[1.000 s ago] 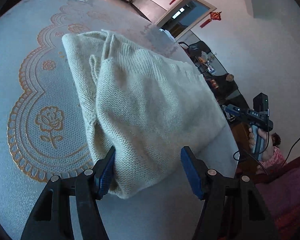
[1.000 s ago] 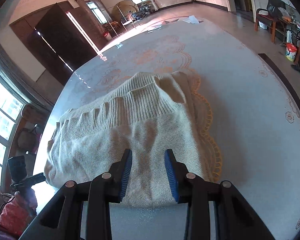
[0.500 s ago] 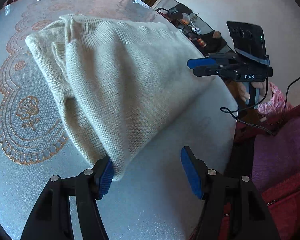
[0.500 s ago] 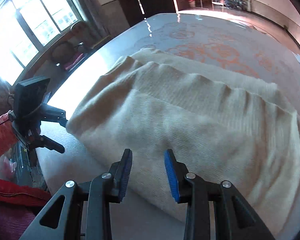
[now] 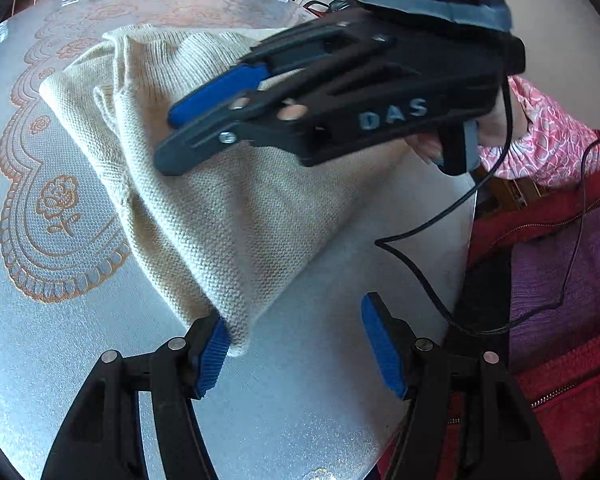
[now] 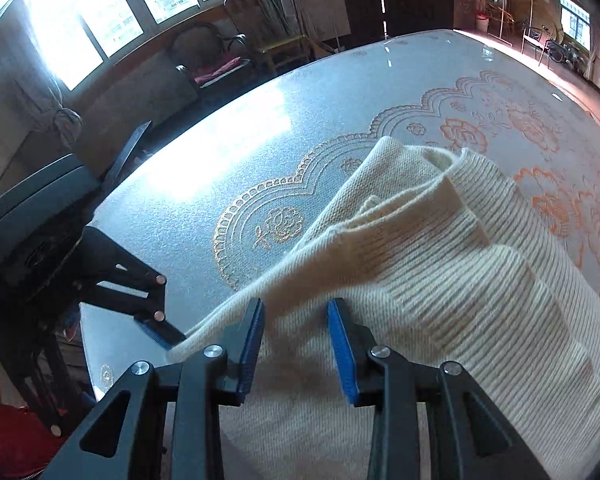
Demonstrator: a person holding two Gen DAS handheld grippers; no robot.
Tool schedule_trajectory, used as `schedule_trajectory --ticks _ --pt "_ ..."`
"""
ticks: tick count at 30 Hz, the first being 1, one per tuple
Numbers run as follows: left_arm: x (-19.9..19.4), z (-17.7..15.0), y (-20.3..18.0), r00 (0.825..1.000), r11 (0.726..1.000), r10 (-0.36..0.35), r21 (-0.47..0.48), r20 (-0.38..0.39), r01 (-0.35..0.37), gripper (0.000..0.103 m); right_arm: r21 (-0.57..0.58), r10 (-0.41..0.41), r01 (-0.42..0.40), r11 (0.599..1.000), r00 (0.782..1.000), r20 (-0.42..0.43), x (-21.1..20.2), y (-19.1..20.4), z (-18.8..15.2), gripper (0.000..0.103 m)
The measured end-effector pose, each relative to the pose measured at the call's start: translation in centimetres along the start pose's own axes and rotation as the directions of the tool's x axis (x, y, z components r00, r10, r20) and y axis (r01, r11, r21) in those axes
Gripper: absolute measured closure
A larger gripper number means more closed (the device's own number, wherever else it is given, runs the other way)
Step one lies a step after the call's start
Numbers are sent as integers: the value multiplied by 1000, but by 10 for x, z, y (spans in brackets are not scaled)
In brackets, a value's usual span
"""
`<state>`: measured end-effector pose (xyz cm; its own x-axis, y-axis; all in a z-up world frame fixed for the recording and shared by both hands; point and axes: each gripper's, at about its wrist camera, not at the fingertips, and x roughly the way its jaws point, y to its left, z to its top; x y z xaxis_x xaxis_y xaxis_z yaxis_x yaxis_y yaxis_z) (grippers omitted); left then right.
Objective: Fold clothes
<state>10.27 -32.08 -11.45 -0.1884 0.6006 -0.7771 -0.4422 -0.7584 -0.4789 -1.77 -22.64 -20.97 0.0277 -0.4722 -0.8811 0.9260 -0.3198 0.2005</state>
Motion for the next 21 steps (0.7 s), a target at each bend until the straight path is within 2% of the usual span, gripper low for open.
schedule_trajectory --ticks 3,5,10,17,19,21 --pt "-3 -7 -9 999 998 44 52 -15 -43 38 -60 -3 -1 998 998 -60 21 8 8 68" --pt "-7 -11 -10 998 996 61 64 -6 -60 38 -119 -26 19 993 998 -57 25 15 9 68" --pt "-19 -21 -7 997 996 76 50 16 -77 38 -149 -48 38 988 997 -65 27 18 10 68" --pt "-44 -38 0 994 993 110 37 -6 -110 38 -135 -20 7 991 995 -94 32 11 15 67" --pt "-55 -45 4 992 992 122 24 -21 -122 38 -145 -46 32 989 995 -91 34 18 14 62" --pt "-66 -55 8 991 991 132 2 -38 -132 38 -199 -82 63 978 993 -87 38 30 12 50"
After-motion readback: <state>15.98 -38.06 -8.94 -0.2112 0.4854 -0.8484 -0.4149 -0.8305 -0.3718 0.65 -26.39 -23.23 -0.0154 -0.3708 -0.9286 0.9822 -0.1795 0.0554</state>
